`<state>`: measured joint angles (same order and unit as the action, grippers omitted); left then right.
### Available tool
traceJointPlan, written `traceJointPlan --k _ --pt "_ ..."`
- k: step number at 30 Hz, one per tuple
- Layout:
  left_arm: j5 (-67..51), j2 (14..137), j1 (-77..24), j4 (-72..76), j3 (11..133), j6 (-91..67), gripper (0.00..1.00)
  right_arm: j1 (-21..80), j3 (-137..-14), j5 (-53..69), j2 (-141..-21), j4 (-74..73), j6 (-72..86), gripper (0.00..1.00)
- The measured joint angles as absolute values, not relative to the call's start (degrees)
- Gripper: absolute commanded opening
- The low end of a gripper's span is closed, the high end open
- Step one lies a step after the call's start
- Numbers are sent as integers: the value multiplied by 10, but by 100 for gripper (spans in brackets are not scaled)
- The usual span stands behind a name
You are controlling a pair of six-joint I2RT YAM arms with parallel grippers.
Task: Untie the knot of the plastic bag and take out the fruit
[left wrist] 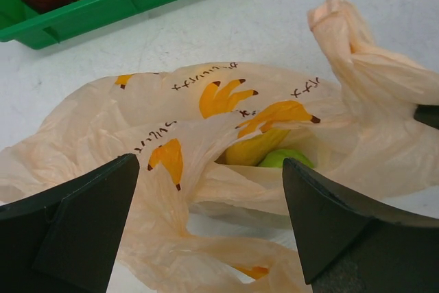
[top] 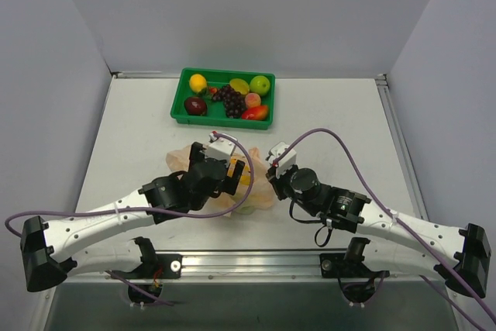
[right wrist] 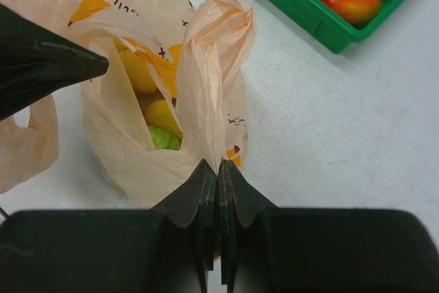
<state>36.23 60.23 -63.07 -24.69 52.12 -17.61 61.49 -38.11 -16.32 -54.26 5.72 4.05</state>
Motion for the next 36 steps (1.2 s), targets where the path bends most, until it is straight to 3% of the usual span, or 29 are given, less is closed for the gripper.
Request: traceJointPlan --k 8,19,29,36 --pt "445 632 -631 -220 505 -178 97 622 -381 -163 -539 57 43 0" --pt "455 679 -620 -194 489 -179 97 627 -381 -167 -527 57 44 0" --pt "436 712 -433 -229 508 -176 97 618 -366 -241 -462 56 45 0" --pt "352 682 -324 -222 547 -131 96 523 -361 -229 -414 66 71 0"
